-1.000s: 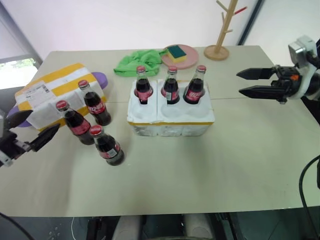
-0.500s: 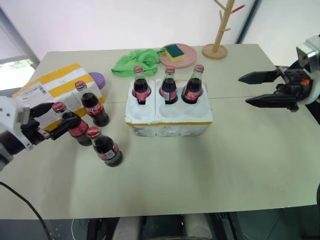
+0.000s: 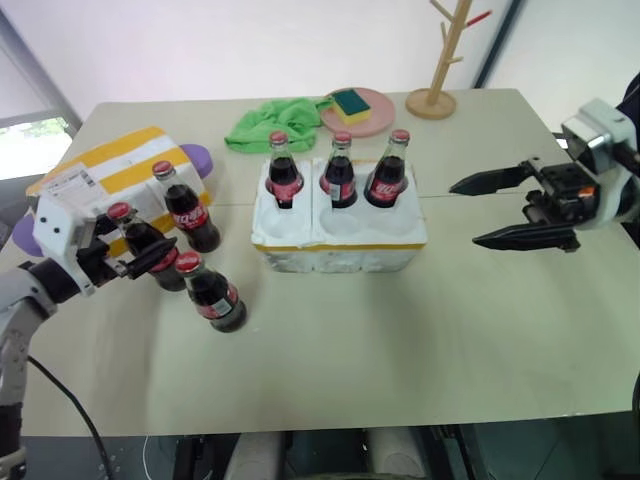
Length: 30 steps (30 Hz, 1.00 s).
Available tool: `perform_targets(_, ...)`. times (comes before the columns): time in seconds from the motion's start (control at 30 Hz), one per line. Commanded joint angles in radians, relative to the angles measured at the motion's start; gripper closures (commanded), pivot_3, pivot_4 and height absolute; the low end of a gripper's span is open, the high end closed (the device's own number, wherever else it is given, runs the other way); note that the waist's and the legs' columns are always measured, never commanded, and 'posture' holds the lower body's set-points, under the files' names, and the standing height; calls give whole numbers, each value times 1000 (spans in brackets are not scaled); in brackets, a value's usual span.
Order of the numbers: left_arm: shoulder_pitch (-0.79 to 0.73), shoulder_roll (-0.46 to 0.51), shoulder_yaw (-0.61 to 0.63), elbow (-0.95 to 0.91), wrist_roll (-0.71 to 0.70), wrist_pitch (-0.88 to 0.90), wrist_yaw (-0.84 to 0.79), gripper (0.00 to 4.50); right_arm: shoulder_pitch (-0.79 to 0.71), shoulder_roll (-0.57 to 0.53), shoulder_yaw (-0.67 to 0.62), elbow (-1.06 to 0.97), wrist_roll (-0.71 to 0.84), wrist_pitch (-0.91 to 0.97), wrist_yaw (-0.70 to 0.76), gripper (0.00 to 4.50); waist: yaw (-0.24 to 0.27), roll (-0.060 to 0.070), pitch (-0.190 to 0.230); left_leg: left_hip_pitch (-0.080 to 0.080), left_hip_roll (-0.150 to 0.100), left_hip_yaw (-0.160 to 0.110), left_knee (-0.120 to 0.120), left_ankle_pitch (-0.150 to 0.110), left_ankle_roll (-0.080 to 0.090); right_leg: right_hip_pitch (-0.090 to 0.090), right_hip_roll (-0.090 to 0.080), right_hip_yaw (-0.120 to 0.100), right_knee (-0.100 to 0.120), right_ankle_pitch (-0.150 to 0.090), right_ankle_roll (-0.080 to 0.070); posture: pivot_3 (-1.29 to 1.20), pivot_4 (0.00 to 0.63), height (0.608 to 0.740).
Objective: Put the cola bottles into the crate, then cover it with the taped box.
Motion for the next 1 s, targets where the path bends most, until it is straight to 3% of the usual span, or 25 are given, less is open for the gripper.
perform_targets(0.03,-28,-10,17,12,1,-23,20,549,-15,4,-42,-19,6,-2,4,0,0,0,0,0,0,0,0,0,0,0,0,0,0,0,0,0,150,740)
perform_targets(0.07,-31,-14,19,15,-1,-22,23,831,-16,6,-43,-18,4,0,4,0,0,0,0,0,0,0,0,0,0,0,0,0,0,0,0,0,150,740)
perform_targets(0.17,-35,-21,32,8,-20,-4,29,2358,-17,11,-47,-16,0,3,4,0,1,0,0,0,0,0,0,0,0,0,0,0,0,0,0,0,150,740)
perform_targets(0.2,-35,-21,36,6,-26,2,30,2493,-18,15,-49,-15,-4,4,4,0,0,0,0,0,0,0,0,0,0,0,0,0,0,0,0,0,150,740)
perform_targets(0.63,-87,33,88,-57,-98,93,61,2482,-17,65,-78,-4,-51,36,4,0,1,-1,0,0,0,0,1,0,0,0,0,0,0,0,0,0,150,740)
perform_targets(1.0,-387,171,17,-81,-243,276,13,2482,13,111,-127,-9,-96,50,1,0,7,-3,1,-6,-1,-1,2,0,0,-4,1,0,0,2,2,0,150,740)
